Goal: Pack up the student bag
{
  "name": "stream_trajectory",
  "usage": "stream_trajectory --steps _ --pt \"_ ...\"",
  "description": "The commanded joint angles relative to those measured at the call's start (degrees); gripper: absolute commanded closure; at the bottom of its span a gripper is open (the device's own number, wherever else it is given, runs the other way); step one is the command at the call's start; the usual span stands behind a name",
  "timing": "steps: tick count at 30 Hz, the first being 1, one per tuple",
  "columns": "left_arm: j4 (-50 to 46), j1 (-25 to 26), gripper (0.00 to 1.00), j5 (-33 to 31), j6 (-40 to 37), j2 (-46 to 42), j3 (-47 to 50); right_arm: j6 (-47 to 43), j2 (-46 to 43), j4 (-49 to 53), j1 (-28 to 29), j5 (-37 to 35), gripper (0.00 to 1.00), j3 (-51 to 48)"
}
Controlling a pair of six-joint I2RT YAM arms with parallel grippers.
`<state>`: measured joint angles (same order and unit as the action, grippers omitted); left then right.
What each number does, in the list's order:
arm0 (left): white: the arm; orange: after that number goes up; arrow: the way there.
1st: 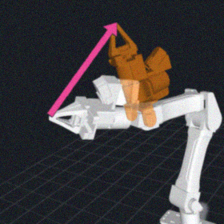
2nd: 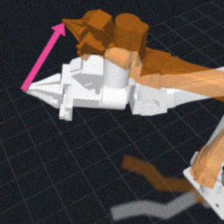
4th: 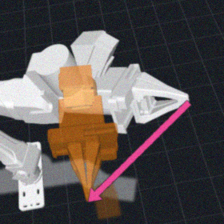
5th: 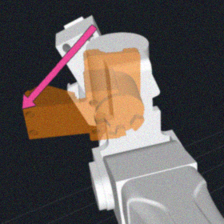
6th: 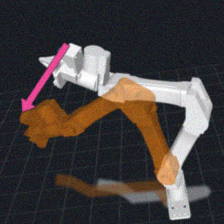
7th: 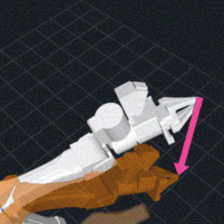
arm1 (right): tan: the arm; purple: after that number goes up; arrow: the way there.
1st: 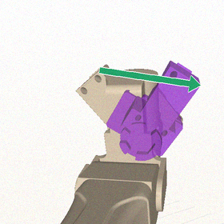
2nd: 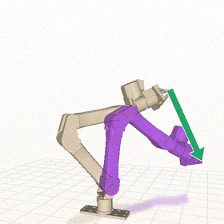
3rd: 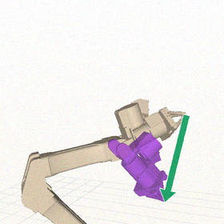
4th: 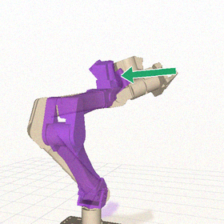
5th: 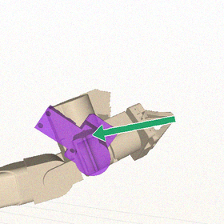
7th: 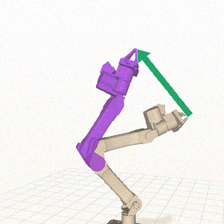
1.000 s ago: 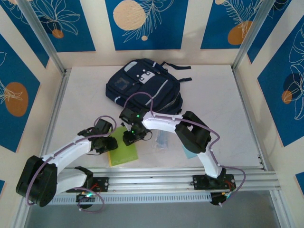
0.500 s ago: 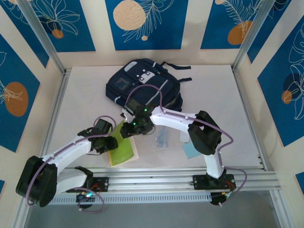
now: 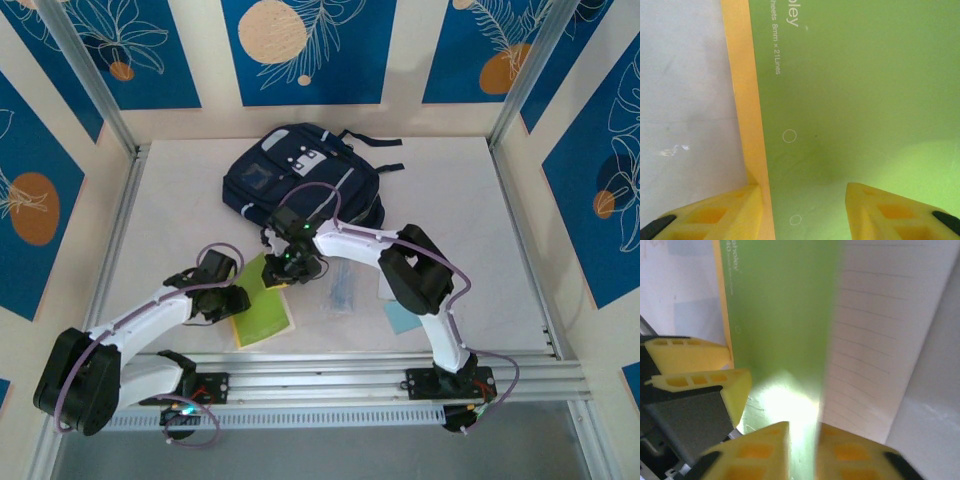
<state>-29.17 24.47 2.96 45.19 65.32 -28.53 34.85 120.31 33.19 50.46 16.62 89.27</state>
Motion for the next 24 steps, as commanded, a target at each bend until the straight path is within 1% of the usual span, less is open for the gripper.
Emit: stream_trajectory --steps 1,2,3,5,6,10,14,16,17,19,24 --pt "2.26 -0.39 0.5 2.87 1.26 -0.2 1.07 0.77 -0.78 0.03 -0.07 3.55 0.98 1.72" --pt "1.51 -0.46 0.46 2.08 1.22 -0.8 0.48 1.11 -1.52 -0.58 -0.46 4.54 1.0 1.46" --pt "0.83 -0.52 0.41 1.31 0.98 -1.34 -0.27 1.42 -2.26 -1.11 -0.91 5.36 1.0 1.35" --pt "-0.31 -0.99 0.28 -0.77 0.36 -2.52 -2.41 1.84 -4.25 -2.15 -1.96 7.66 1.0 1.34" --pt "-0.41 -1.36 0.23 -1.73 0.18 -2.8 -3.51 1.95 -5.35 -2.51 -2.66 8.64 1.0 1.44" --pt "0.3 -3.46 0.15 -4.07 -0.87 -2.36 -9.62 2.02 -9.51 -2.95 -5.64 12.36 1.0 2.45" --pt "2.59 -5.64 0.13 -4.99 -2.54 -1.95 -15.62 2.49 -13.75 -3.91 -8.86 16.69 1.0 3.29" --pt "4.19 -6.53 0.08 -6.53 -3.88 -1.4 -19.03 2.59 -15.99 -3.85 -10.75 18.76 1.0 4.35" --pt "5.01 -7.07 0.07 -6.37 -4.2 -0.98 -20.38 2.51 -16.85 -3.87 -11.55 19.64 1.0 4.93" --pt "6.95 -8.18 0.07 -4.75 -4.43 0.28 -24.03 2.34 -18.73 -3.12 -13.59 21.3 1.0 6.67" --pt "11.87 -8.38 0.06 -0.69 -4.43 3.17 -30.3 2.63 -23.56 -2.08 -19.25 23.66 1.0 8.52"
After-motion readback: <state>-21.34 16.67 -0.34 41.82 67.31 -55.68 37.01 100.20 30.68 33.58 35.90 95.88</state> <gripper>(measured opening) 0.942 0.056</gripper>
